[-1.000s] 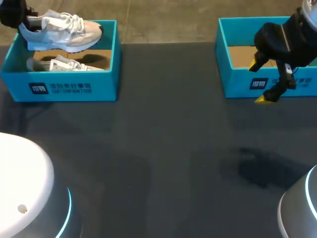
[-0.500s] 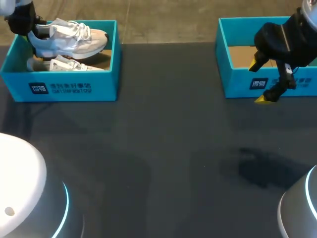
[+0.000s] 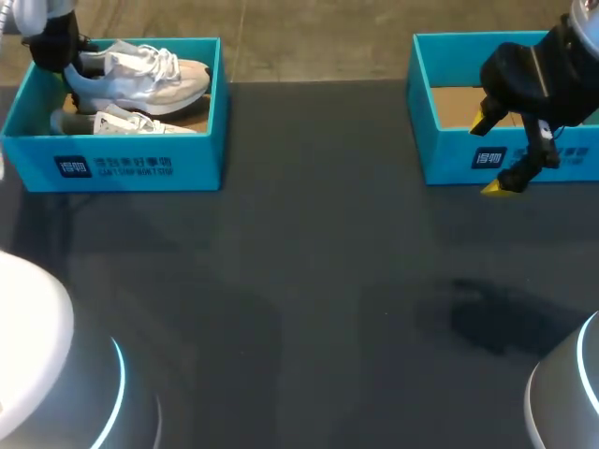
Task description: Take the shoe out of the shoebox, open the shoe tongue, remove and reinsert the insole, then place the shoe into the shoebox
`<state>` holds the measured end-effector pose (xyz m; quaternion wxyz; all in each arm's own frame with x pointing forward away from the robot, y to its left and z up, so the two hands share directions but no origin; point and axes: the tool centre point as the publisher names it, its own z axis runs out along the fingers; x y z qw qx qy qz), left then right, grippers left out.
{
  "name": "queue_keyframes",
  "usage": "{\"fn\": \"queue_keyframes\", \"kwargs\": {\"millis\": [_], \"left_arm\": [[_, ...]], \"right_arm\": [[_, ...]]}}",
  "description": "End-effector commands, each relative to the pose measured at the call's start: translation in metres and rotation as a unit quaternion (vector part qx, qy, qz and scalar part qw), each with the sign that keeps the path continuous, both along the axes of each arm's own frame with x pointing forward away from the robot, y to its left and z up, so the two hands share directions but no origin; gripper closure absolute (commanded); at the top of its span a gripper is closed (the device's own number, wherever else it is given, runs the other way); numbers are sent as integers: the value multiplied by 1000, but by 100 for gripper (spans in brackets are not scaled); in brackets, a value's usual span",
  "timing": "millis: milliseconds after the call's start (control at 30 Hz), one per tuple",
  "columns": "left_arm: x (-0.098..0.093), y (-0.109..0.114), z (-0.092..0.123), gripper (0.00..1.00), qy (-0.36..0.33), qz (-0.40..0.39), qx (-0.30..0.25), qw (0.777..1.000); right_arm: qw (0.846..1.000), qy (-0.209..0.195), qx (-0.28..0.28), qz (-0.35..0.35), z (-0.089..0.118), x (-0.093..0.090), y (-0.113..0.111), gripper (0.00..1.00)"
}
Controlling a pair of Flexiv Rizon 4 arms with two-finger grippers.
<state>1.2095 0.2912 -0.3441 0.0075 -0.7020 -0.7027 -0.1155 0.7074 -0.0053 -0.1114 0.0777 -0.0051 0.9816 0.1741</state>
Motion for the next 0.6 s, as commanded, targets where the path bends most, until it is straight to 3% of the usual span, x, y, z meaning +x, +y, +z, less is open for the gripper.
{"fn": "queue_keyframes", "kwargs": {"millis": [33, 600], "left_arm": [[15, 1, -12, 100, 15, 2, 2, 1000], [15, 2, -34, 100, 41, 8, 6, 999]], "right_arm": [[1000, 2, -2, 0, 0, 2, 2, 0], [1000, 2, -2, 0, 0, 2, 2, 0]]}}
